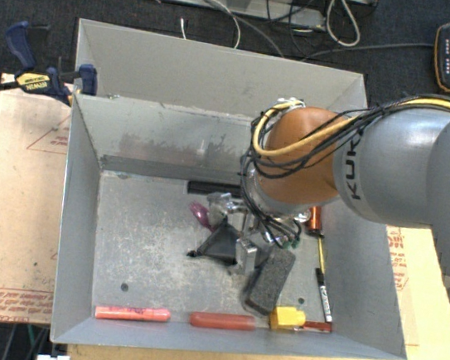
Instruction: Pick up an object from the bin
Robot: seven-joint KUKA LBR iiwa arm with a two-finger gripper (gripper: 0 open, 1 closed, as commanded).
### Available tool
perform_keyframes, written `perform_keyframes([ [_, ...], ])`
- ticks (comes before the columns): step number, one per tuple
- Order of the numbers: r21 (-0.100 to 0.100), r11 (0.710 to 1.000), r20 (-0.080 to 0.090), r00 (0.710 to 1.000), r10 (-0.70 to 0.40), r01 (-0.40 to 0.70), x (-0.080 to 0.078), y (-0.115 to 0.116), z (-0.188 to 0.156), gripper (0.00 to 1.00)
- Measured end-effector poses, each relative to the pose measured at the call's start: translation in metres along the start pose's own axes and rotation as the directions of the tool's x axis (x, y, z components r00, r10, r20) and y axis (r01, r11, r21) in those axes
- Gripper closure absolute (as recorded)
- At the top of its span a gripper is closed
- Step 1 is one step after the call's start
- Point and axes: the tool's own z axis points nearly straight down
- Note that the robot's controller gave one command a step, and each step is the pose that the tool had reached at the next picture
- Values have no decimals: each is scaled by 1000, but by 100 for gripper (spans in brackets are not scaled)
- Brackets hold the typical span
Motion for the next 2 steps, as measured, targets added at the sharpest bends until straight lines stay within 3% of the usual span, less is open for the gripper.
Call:
perform_keyframes([
  [1,4,911,-15,911,412,-412,22,12,1,0],
  [2,3,990,3,990,142,-142,18,-58,0,0],
])
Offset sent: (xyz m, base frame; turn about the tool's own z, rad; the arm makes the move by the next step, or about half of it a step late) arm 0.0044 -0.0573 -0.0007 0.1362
